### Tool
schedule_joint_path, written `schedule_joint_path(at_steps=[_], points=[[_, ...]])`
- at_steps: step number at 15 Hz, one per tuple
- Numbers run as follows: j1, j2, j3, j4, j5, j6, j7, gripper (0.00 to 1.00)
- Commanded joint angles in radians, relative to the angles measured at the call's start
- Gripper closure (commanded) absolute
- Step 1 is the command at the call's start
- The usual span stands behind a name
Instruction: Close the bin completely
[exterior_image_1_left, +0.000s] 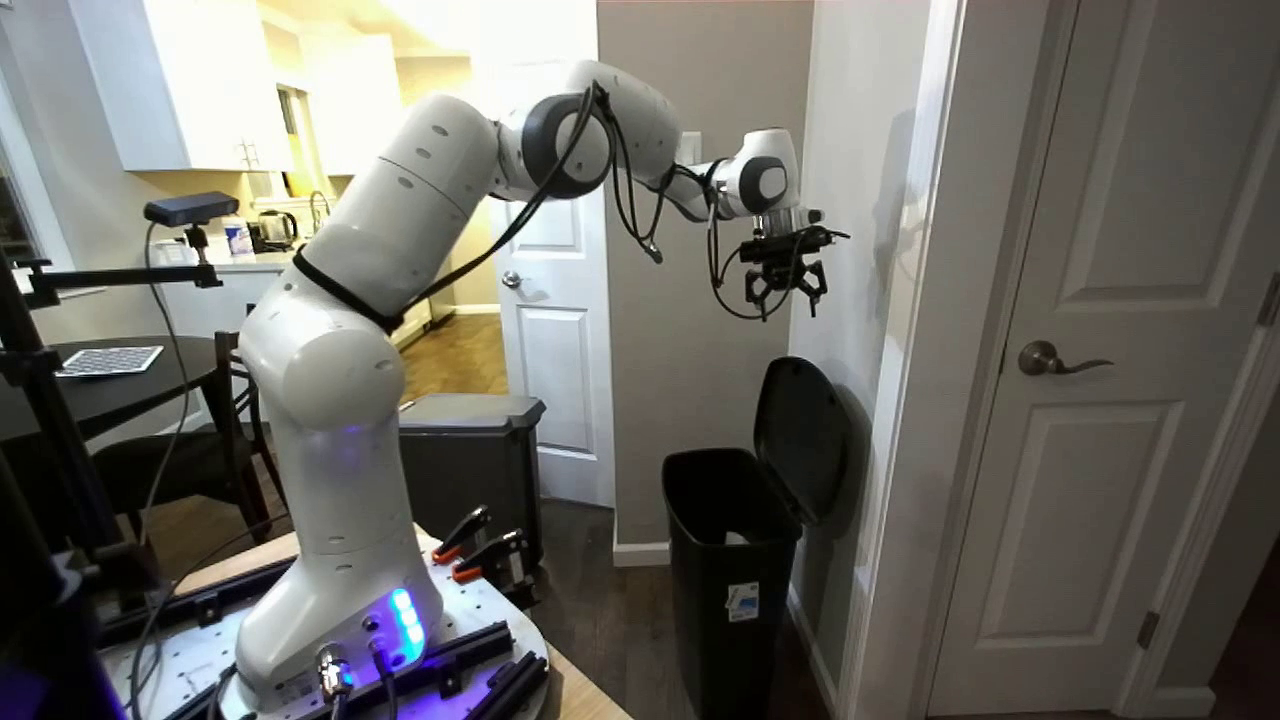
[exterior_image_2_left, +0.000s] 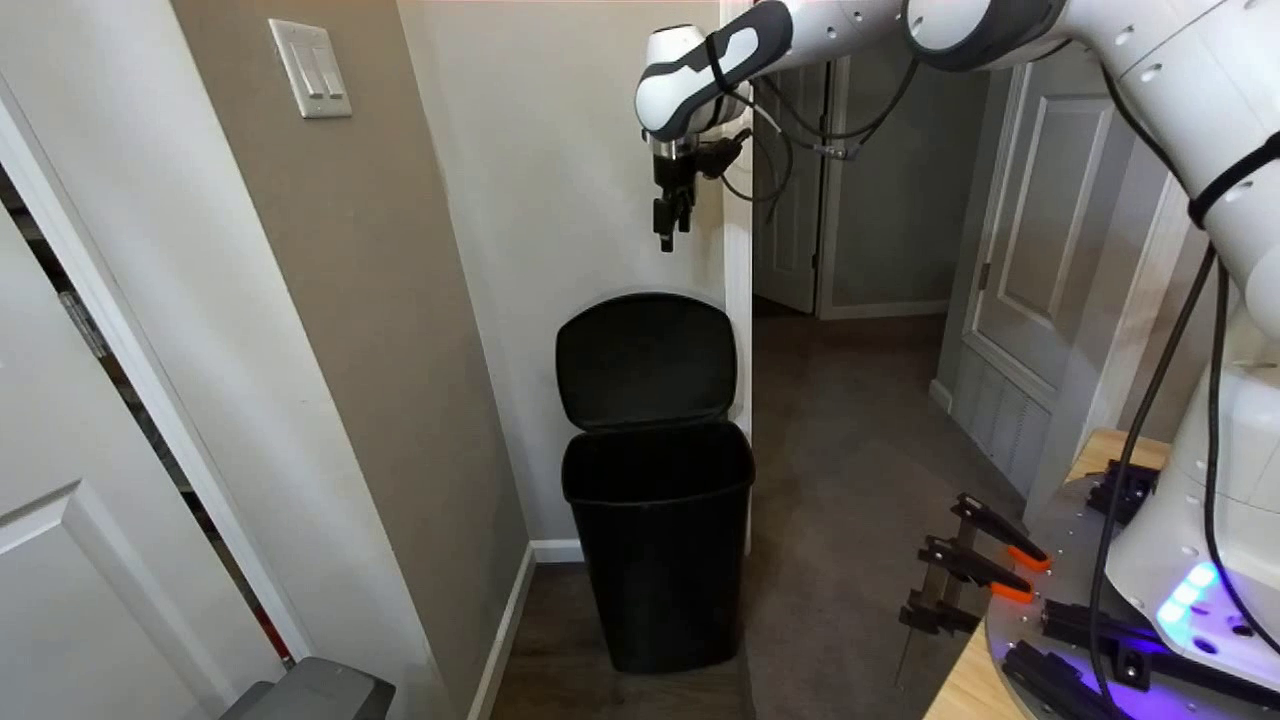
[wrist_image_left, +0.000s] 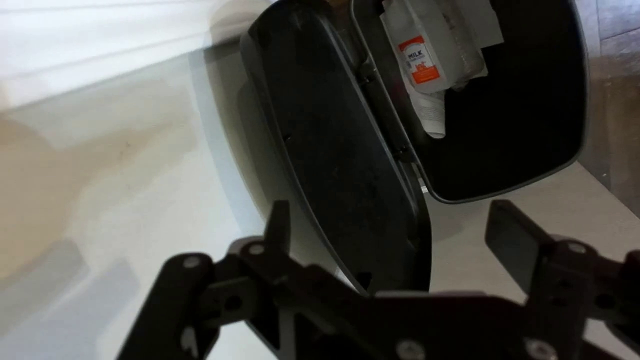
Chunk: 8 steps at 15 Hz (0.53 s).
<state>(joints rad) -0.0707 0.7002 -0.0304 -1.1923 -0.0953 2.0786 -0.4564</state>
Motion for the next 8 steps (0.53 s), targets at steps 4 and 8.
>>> schedule_joint_path(at_steps=[4, 8], points=[[-0.005, 0.148, 0.044, 0.173, -0.069, 0.056, -0.162, 0.0], [-0.01, 0.225, 0.061, 0.255, -0.067, 0.088, -0.245, 0.0]])
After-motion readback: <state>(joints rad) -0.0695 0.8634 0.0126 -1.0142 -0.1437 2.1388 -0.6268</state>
